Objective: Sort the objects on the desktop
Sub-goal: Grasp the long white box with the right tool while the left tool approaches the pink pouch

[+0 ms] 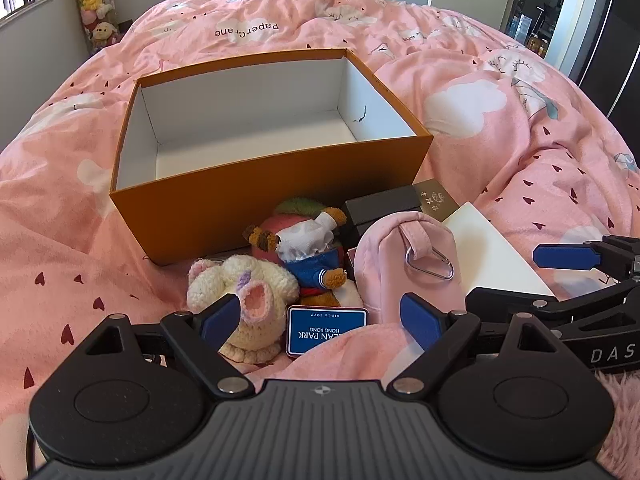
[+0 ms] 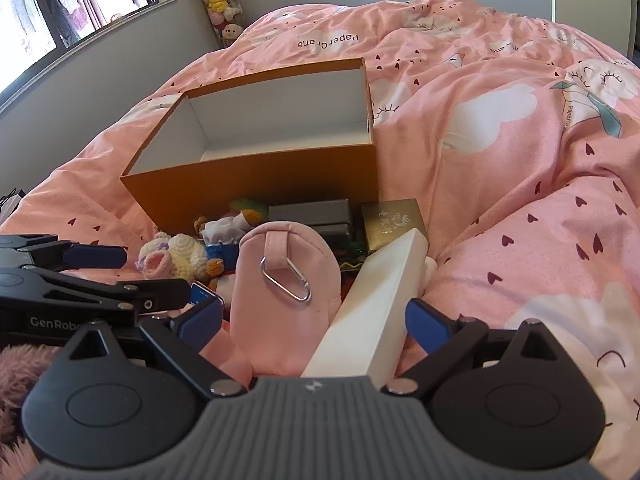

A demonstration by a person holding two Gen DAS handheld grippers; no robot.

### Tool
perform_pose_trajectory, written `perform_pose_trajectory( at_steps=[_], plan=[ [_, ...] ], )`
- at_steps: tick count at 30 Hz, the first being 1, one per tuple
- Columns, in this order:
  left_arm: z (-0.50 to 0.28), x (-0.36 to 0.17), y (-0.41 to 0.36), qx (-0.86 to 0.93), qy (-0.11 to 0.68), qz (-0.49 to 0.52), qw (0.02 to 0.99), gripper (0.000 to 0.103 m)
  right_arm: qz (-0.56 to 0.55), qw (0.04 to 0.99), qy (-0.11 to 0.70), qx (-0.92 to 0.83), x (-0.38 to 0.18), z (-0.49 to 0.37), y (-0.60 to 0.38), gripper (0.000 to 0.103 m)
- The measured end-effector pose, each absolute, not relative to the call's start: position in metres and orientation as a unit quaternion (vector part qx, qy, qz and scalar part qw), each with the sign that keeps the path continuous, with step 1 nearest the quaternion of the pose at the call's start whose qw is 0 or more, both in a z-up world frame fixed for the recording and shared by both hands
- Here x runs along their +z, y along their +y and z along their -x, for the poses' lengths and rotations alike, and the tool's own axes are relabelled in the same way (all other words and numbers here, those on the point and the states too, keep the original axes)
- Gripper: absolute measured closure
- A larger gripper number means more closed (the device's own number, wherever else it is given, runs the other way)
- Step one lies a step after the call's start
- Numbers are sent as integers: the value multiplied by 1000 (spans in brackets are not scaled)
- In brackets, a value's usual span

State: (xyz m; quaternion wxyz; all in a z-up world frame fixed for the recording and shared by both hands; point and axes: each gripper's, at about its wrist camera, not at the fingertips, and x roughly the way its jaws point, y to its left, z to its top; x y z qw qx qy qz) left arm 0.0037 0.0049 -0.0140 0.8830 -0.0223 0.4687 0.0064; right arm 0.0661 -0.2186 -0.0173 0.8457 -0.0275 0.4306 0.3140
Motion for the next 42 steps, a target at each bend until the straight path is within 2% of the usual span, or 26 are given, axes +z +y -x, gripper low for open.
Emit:
perform_pose_trajectory(
  at_steps=[42],
  plan=[
    [-5, -14, 5, 1, 471, 26, 882, 0, 16, 844, 448, 295, -23, -74, -225, 5]
  ],
)
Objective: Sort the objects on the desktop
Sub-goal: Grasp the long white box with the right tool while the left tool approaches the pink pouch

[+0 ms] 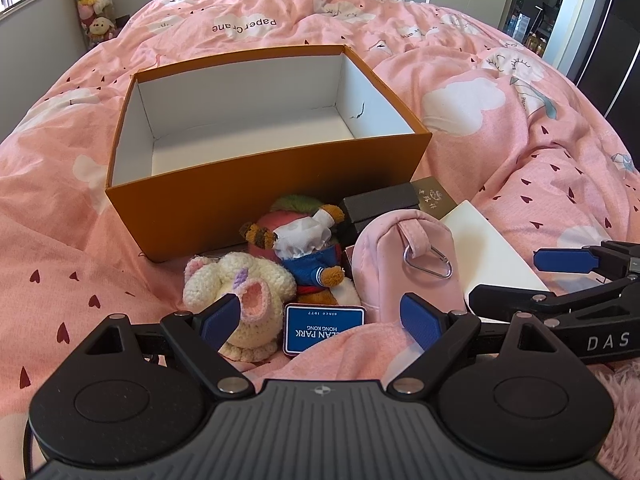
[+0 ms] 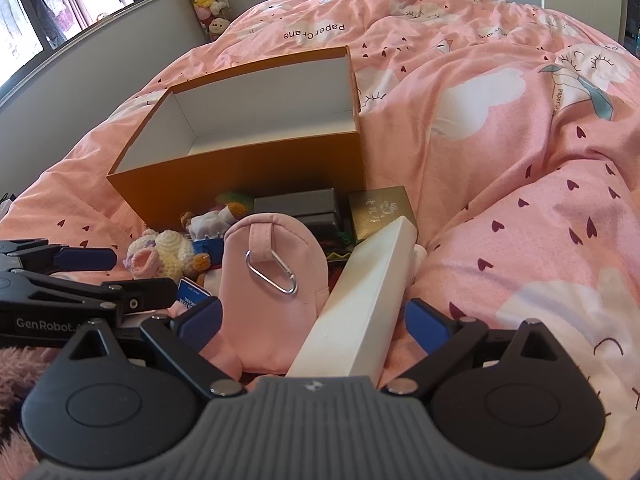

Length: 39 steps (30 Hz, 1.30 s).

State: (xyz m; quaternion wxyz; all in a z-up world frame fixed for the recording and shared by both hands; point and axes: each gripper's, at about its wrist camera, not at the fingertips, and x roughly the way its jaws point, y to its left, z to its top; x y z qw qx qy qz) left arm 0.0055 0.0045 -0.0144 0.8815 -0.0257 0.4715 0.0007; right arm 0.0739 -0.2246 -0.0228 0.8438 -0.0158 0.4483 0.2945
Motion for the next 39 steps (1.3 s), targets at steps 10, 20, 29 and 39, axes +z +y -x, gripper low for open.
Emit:
perform_pose_trajectory(
  at_steps=[10, 20, 29, 39],
  plan=[
    [-13, -12, 5, -15, 474, 32, 880, 14, -40, 838, 480, 255, -27, -103, -249, 33],
    [-41, -17, 1, -58, 494, 59, 866, 17, -91, 787, 549, 266, -55, -128, -250, 42],
    [-51, -30, -1, -63, 519, 71, 850, 18, -118, 762, 575, 272, -72, -142, -248, 57],
    [-52, -33, -5, -76, 524, 67, 845, 18, -111, 787, 542, 272, -51, -139, -255, 68]
  ],
)
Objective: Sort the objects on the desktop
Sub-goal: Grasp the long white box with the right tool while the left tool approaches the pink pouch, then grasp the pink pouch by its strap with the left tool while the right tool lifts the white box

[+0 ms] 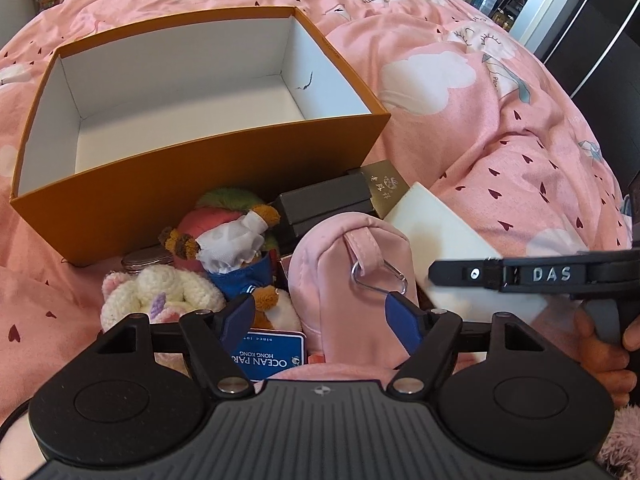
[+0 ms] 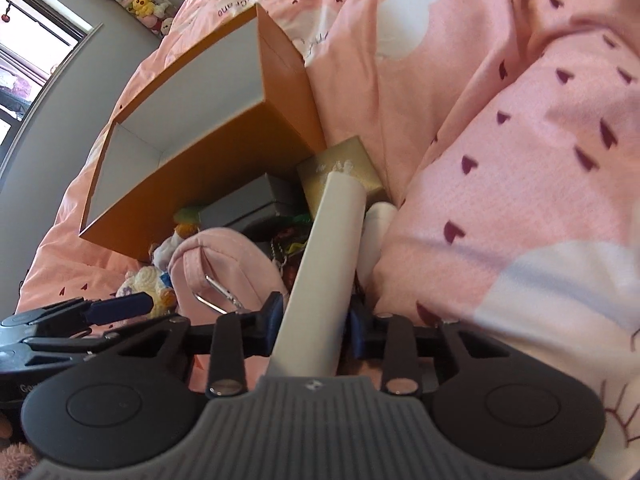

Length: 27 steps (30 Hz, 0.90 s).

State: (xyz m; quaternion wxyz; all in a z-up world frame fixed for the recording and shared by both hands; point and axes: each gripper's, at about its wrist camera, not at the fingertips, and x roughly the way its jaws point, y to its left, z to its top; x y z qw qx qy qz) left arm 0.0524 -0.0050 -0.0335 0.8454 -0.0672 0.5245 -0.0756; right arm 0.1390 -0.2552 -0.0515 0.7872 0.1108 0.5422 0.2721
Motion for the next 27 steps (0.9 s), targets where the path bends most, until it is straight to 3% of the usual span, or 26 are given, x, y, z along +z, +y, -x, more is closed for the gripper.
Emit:
perform_pose_trajectory(
  at_steps=[4, 13, 27],
  plan=[
    [-56, -37, -7, -83, 529, 71, 841, 23, -96, 805, 517, 274, -37, -144, -259, 71],
    [-65, -41, -15, -94, 531, 68, 840, 24, -48, 843, 470, 257, -11, -152, -257, 72],
    [-70, -49, -25, -101, 527, 47, 842, 27, 11, 787, 533, 309, -17, -168, -251, 69]
  ],
)
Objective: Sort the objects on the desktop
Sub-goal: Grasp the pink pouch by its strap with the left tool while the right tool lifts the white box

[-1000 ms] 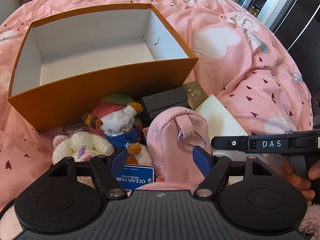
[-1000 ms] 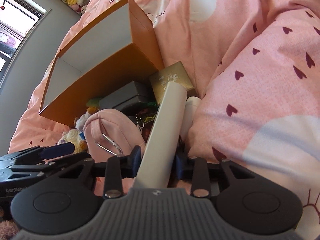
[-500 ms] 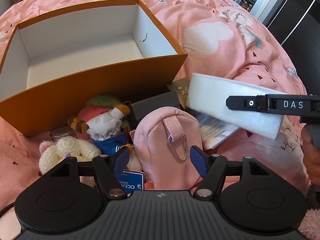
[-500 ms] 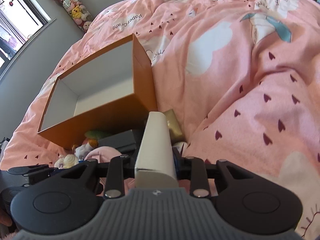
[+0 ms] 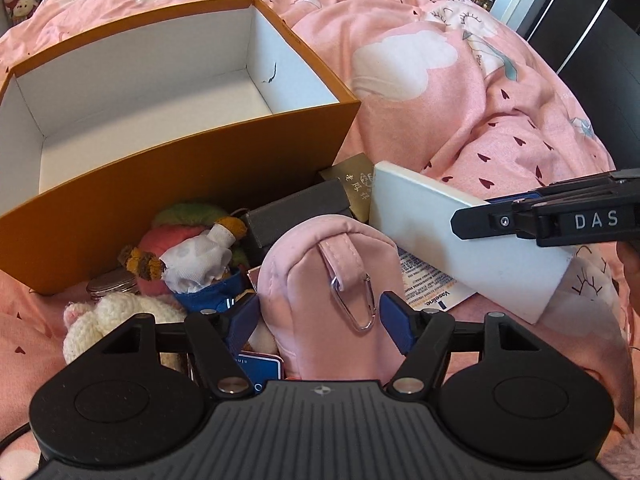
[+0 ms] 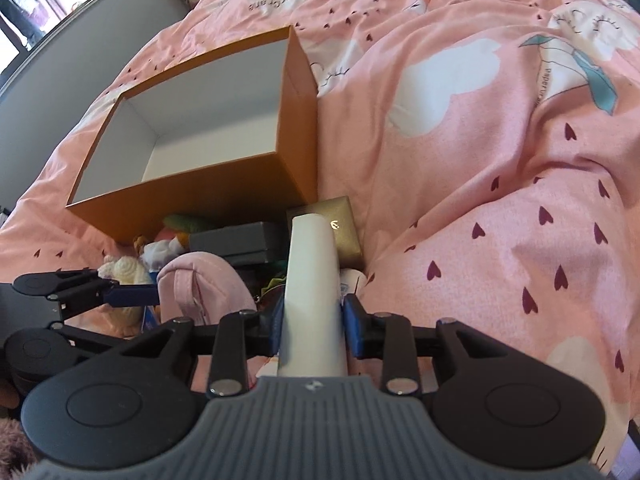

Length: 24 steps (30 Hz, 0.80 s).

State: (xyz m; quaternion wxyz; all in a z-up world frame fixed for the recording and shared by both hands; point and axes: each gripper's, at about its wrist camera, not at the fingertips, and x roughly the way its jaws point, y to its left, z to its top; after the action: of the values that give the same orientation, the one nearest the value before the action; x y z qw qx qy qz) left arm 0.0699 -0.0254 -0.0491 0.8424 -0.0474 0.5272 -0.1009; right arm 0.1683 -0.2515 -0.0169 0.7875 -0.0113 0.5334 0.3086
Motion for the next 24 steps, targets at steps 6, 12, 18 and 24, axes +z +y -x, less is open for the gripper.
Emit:
perform_pose_trajectory(
  at_steps=[6, 12, 18, 24],
  plan=[
    [-68, -46, -21, -111, 519, 60, 845, 39, 64, 745, 572, 338, -22, -190, -232, 67],
    [-63, -40, -27, -148, 497, 48, 854, 49, 108, 726, 589, 339, -32, -198, -217, 70],
    [-61, -37, -38, -172, 491, 6, 854, 51, 109, 726, 591, 334, -31, -195, -226, 70],
    [-74, -54, -43, -151, 512, 0, 846, 38, 100, 730, 590, 330, -32, -193, -231, 70]
  ],
)
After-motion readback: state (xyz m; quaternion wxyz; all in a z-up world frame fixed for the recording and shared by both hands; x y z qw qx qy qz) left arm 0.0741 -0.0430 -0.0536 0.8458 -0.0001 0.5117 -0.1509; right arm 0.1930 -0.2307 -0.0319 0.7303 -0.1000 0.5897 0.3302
